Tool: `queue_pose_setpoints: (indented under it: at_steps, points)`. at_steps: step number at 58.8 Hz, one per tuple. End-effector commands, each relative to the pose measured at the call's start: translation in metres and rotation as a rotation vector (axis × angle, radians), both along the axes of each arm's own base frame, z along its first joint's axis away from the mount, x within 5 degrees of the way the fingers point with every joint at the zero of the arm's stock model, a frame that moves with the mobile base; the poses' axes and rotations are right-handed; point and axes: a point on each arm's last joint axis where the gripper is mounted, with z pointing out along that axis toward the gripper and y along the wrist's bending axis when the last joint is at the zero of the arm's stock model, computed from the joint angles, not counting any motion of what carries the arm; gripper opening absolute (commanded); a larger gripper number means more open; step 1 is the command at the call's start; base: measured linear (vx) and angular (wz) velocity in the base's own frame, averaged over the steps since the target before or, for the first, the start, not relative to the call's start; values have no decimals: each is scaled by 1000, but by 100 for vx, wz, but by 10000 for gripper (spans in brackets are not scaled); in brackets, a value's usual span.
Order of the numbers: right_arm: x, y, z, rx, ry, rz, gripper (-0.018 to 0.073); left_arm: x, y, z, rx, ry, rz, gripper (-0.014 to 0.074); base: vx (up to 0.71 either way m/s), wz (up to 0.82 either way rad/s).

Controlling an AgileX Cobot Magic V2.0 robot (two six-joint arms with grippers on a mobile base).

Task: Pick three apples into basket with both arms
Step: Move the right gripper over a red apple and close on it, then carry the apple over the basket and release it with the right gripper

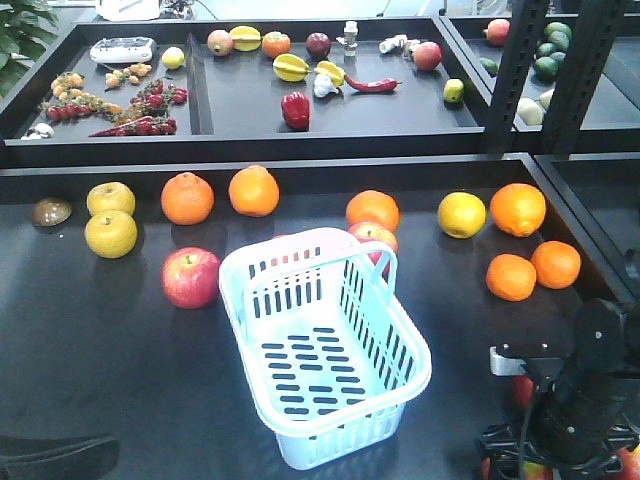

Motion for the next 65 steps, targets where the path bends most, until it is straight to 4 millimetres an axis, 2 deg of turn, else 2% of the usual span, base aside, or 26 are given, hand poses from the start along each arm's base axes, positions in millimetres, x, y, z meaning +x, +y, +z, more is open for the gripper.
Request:
queue_pose_setpoints:
  at_steps: [1, 11, 17, 24, 35, 41, 46, 56, 65]
  points:
    - [9, 0, 10, -2, -82, -1, 593, 3, 0, 10, -44, -29, 28, -6, 0, 0]
    - [10, 0, 10, -1, -92, -1, 587, 3, 0, 10, -44, -29, 28, -6, 0, 0]
    - [10, 0, 10, -1, -92, 3, 546, 3, 0, 10, -44, -29, 28, -6, 0, 0]
    - [10, 0, 10, -1, -87, 3, 404, 3, 0, 10, -44, -29, 28, -6, 0, 0]
    - [7, 0, 19, 5, -88, 32, 97, 3, 0, 10, -44, -29, 28, -6, 0, 0]
    - [2, 0, 40, 14, -131, 47, -16, 3, 0, 10, -44, -29, 28, -6, 0, 0]
    - [-5, 1, 64, 30, -192, 42, -9, 3, 0, 10, -44, -29, 28, -6, 0, 0]
    - [-31, 6, 125, 80, -424, 86, -4, 3, 0, 10, -44, -29, 29, -6, 0, 0]
    - [-54, 35, 172, 241, -669, 211, -1, 3, 0, 10, -45, -32, 32, -6, 0, 0]
